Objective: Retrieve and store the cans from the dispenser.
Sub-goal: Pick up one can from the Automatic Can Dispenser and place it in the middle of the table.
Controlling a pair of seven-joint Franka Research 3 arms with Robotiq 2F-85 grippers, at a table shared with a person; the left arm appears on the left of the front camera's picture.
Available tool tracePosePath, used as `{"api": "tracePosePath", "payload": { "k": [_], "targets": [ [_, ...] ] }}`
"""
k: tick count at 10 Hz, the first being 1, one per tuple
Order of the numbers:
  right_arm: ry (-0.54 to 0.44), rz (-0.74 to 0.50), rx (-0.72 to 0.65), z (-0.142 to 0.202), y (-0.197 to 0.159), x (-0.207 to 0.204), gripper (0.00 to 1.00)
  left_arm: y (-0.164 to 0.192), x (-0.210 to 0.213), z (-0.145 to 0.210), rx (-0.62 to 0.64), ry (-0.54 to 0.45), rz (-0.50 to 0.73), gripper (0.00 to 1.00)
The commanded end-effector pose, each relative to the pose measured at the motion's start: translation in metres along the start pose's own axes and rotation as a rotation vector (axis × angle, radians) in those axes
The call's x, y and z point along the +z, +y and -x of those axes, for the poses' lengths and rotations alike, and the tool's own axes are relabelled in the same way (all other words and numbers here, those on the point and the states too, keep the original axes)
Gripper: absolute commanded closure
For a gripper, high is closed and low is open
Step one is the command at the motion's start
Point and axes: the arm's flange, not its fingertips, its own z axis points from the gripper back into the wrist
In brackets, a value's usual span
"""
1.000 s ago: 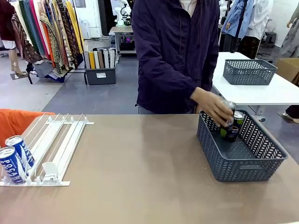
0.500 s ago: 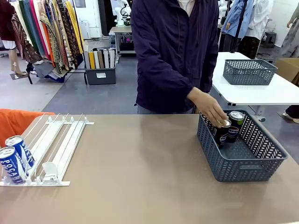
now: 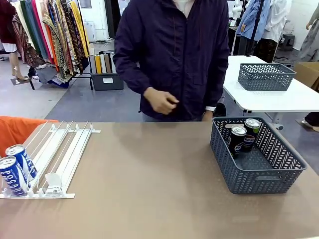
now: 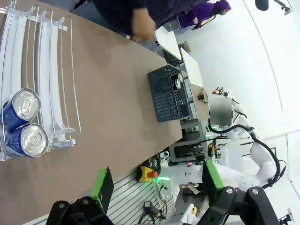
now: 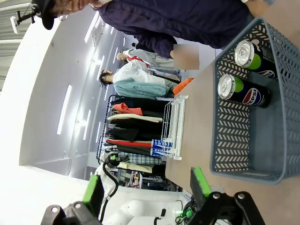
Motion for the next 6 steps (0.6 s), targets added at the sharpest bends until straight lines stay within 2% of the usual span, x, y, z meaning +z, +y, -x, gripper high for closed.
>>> {"api": "tracePosePath", "payload": {
  "k": [1, 2, 3, 4, 5, 6],
  "targets": [
    [0.009, -0.003, 0.016, 0.001, 0.002, 0.001, 0.0, 0.001, -0.001, -0.001, -0.021, -0.009, 0.018, 0.0],
    [0.009, -0.003, 0.016, 0.001, 0.002, 0.001, 0.0, 0.0, 0.0, 0.0, 0.0, 0.0, 0.0, 0.0],
    [0.009, -0.003, 0.016, 0.001, 0.002, 0.001, 0.0, -0.009, -0.01, 0.005, -0.061, 0.103, -0.22, 0.0],
    [0.009, -0.003, 0.016, 0.001, 0.002, 0.001, 0.0, -0.018, -0.021, 0.015, -0.171, 0.248, -0.448, 0.0],
    [0.009, -0.003, 0.016, 0.001, 0.002, 0.001, 0.0, -0.024, -0.033, 0.023, -0.183, 0.288, -0.677, 0.0],
    [0.009, -0.003, 0.016, 0.001, 0.002, 0.001, 0.0, -0.025, -0.045, 0.028, -0.18, 0.319, -0.846, 0.0]
  ]
}}
